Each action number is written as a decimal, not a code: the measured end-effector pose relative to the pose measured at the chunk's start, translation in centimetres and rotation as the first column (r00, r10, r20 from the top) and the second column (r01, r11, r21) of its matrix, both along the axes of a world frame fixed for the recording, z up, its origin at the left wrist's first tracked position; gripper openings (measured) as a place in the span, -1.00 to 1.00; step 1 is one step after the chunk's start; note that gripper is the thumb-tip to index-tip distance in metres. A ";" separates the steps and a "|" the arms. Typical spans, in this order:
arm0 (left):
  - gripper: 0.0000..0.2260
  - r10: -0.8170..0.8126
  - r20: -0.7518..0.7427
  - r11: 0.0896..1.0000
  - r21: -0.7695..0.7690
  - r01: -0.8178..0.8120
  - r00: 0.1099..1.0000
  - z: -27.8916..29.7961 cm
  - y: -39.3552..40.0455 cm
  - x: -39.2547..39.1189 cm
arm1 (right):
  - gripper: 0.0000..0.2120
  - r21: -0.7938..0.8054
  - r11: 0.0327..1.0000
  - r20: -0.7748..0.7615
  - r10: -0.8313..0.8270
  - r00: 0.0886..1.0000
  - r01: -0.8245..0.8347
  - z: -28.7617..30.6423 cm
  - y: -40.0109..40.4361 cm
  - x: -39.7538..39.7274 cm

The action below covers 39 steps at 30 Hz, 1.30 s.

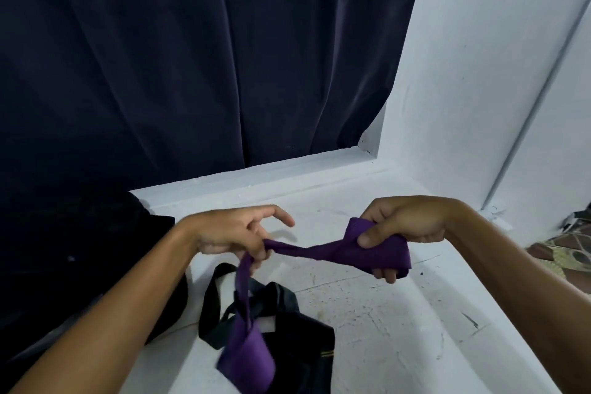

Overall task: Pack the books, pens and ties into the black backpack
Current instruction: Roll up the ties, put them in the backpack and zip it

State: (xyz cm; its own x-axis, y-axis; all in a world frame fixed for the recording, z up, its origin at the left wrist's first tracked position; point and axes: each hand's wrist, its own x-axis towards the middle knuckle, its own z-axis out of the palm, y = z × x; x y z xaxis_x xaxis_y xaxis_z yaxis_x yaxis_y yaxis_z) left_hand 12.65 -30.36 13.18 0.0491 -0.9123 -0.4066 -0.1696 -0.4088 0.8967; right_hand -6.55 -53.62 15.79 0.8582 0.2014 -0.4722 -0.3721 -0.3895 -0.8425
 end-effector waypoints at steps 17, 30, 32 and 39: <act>-0.40 0.349 0.175 0.843 -0.488 -0.227 0.921 -3.3 -5.9 -5.5 | -0.69 0.401 0.807 0.030 -0.485 0.874 0.434 -0.2 1.2 1.2; -0.13 0.112 0.147 0.990 -0.104 -0.098 0.983 1.7 -3.9 3.0 | -0.69 0.225 0.951 0.003 -0.217 0.976 0.211 -0.4 -0.1 -0.9; -0.15 0.398 0.266 0.906 -0.263 -0.331 0.878 2.0 -4.5 3.6 | -0.70 0.292 0.920 0.026 -0.280 0.960 0.261 -0.4 0.4 -0.5; -0.54 0.439 0.121 0.706 -0.659 -0.259 0.891 -0.5 -5.9 -3.1 | -0.65 0.516 0.719 -0.017 -0.535 0.845 0.466 -0.1 1.3 1.0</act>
State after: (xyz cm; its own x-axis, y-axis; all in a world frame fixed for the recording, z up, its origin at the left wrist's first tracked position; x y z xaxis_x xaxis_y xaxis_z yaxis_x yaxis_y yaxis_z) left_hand 9.55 -36.22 12.72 0.4319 -0.8488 0.3049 -0.3808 0.1349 0.9148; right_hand -5.52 -52.31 15.73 0.9434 -0.1048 -0.3147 -0.2732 0.2927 -0.9163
